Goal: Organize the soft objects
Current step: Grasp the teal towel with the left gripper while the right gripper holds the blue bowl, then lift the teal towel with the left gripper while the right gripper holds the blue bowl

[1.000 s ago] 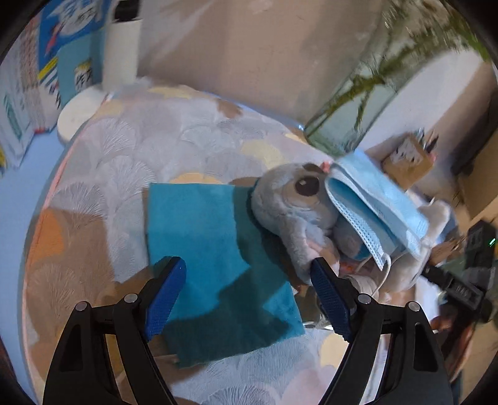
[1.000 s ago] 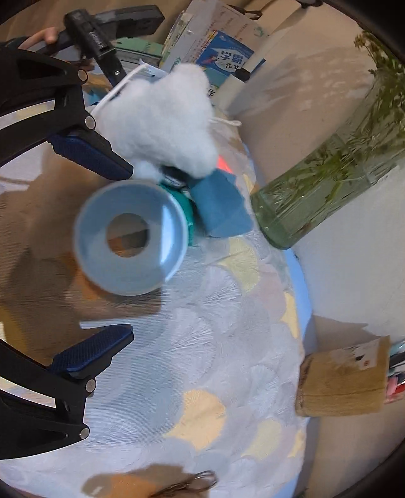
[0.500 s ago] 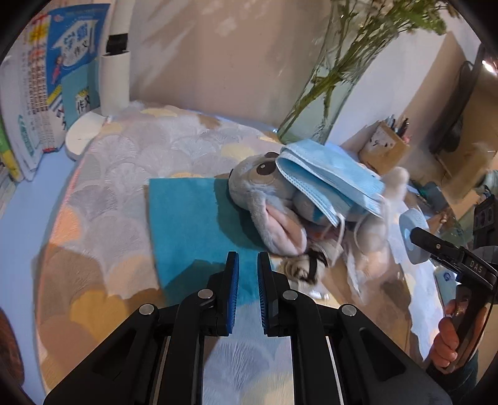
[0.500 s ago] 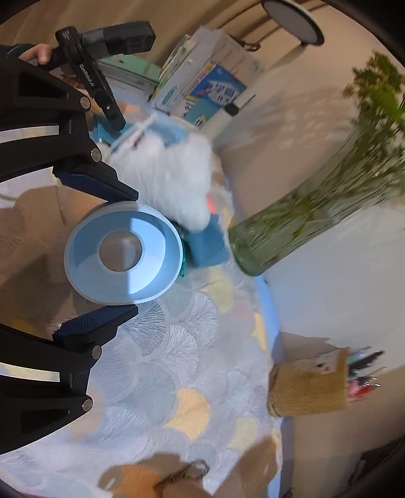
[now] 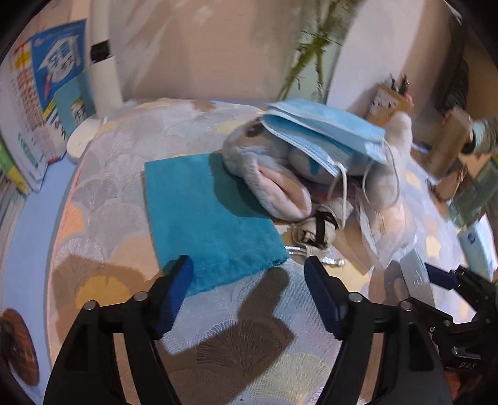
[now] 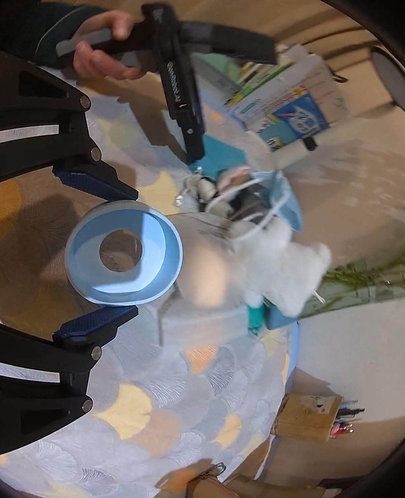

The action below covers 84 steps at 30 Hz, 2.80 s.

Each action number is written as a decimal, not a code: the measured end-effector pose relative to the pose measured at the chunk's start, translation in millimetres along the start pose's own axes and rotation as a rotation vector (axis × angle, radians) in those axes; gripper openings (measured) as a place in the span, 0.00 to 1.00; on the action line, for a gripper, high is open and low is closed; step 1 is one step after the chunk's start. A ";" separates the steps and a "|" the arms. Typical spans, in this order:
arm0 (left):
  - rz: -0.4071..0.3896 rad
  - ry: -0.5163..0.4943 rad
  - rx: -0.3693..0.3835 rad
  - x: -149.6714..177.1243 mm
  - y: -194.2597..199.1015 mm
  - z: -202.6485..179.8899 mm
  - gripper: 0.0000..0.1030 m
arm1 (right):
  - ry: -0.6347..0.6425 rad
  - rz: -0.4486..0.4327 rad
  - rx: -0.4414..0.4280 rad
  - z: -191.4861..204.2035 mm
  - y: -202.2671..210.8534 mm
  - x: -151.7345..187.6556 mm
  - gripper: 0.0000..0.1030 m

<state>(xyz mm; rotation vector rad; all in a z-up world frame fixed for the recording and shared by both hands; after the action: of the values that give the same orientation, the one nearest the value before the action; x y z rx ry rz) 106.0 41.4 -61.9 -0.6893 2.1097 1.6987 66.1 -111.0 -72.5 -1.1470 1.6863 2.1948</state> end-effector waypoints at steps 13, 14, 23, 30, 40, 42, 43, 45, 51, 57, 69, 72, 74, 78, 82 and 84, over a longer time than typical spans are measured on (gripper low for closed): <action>-0.051 -0.116 -0.053 3.5 -3.9 -8.1 0.14 | 0.054 0.002 0.058 7.5 -5.4 4.1 0.64; -0.068 -0.098 -0.049 2.6 2.8 -4.6 0.13 | 0.051 -0.002 0.053 7.0 -4.5 4.3 0.64; -0.098 -0.038 0.008 14.9 52.9 16.0 0.09 | 0.044 -0.027 0.036 9.1 -0.1 3.2 0.65; -0.013 -0.093 -0.105 11.7 11.3 7.6 0.81 | 0.025 -0.016 0.027 5.9 -2.2 5.3 0.65; -0.053 -0.070 -0.107 -10.6 -6.4 10.9 0.09 | 0.020 -0.002 0.018 6.7 -5.1 7.0 0.66; -0.084 -0.045 -0.096 -8.4 7.1 17.3 0.09 | 0.018 -0.006 0.017 6.3 -4.3 7.2 0.66; -0.086 -0.017 -0.057 -4.6 17.6 19.6 0.09 | 0.017 -0.008 0.017 6.4 -3.9 7.1 0.66; -0.080 0.016 0.017 3.7 36.6 17.4 0.09 | 0.016 -0.010 0.018 6.3 -3.8 6.5 0.66; 0.012 0.103 0.092 45.2 73.3 19.2 0.10 | 0.012 -0.019 0.019 5.7 -2.1 6.1 0.66; -0.025 0.157 -0.102 35.4 42.6 63.2 0.27 | 0.017 -0.023 0.020 5.5 -1.5 6.2 0.66; 0.023 0.175 -0.178 30.7 21.4 81.7 0.94 | 0.024 -0.015 0.023 6.2 -2.8 6.6 0.66; 0.050 0.093 -0.106 38.5 18.9 62.1 0.99 | 0.024 -0.013 0.020 6.9 -4.1 6.6 0.66; 0.053 0.027 -0.119 42.5 14.7 49.7 0.98 | 0.025 -0.008 0.014 7.9 -5.4 7.0 0.66; 0.002 0.021 -0.120 33.4 18.8 42.2 0.45 | 0.023 -0.010 0.013 8.4 -5.2 7.3 0.66; -0.012 0.135 -0.040 29.3 26.2 51.7 0.13 | 0.023 -0.012 0.015 8.6 -4.6 7.5 0.66; -0.013 0.164 0.010 31.8 29.5 51.6 0.12 | 0.024 -0.021 0.018 8.6 -2.8 7.3 0.66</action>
<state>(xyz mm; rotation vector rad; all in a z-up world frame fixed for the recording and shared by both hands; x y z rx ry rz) 61.3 91.6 -67.1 -0.8638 2.2160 1.6750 58.4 -104.8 -78.6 -1.1855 1.6922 2.1581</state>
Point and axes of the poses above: each gripper's, at about its wrist camera, not at the fingertips, and y roughly against the way its jaws point, z to its left, x to its underside, the point moved 9 cm from there along -y, roughly the way its jaws point, and after that the axes turned 11 degrees about y, right-handed, at the moved point
